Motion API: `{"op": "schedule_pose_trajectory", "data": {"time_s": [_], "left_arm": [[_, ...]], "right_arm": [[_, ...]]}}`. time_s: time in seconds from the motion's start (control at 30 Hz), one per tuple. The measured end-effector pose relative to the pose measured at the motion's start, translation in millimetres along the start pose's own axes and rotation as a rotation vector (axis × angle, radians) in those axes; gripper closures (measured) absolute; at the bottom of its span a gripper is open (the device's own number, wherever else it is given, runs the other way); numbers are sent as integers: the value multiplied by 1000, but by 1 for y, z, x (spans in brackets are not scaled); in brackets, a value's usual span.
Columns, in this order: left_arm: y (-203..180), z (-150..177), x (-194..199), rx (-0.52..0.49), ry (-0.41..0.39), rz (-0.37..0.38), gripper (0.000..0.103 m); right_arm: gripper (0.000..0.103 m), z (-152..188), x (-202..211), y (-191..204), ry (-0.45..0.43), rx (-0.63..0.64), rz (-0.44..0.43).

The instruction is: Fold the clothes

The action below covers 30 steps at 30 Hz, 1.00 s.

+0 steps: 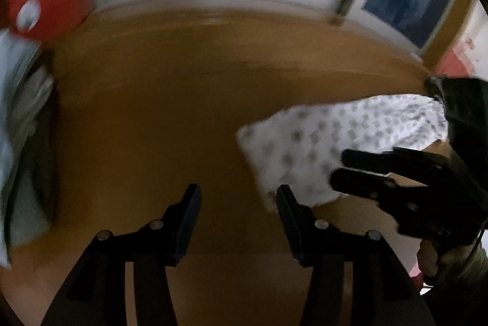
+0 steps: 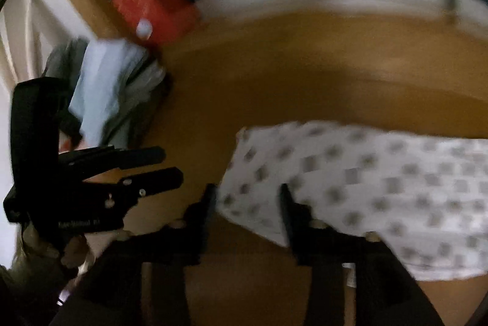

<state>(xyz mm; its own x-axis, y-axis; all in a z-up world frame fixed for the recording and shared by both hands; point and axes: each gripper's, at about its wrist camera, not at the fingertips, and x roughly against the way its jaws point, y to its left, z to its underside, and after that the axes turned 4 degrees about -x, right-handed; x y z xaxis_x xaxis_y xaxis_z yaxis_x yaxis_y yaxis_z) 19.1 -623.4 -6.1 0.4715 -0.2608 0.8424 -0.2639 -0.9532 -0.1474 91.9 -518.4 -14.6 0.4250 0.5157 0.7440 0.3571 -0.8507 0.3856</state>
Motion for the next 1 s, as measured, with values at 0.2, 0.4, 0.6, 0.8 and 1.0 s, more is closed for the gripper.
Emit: {"op": "schedule_pose_trajectory", "data": {"time_s": [0.2, 0.4, 0.6, 0.8, 1.0], "left_arm": [[-58, -35, -53, -168, 21, 106, 55], [-85, -23, -95, -288, 81, 21, 55], [-83, -8, -96, -323, 95, -45, 54], [-84, -11, -100, -283, 117, -80, 54], [-140, -27, -100, -278, 77, -58, 53]], "right_arm": [[45, 15, 22, -63, -58, -149, 187], [45, 36, 19, -99, -49, -223, 330], [45, 56, 48, -134, -72, -268, 390], [45, 76, 91, -169, -108, -299, 411], [45, 96, 135, -205, -146, -331, 433]]}}
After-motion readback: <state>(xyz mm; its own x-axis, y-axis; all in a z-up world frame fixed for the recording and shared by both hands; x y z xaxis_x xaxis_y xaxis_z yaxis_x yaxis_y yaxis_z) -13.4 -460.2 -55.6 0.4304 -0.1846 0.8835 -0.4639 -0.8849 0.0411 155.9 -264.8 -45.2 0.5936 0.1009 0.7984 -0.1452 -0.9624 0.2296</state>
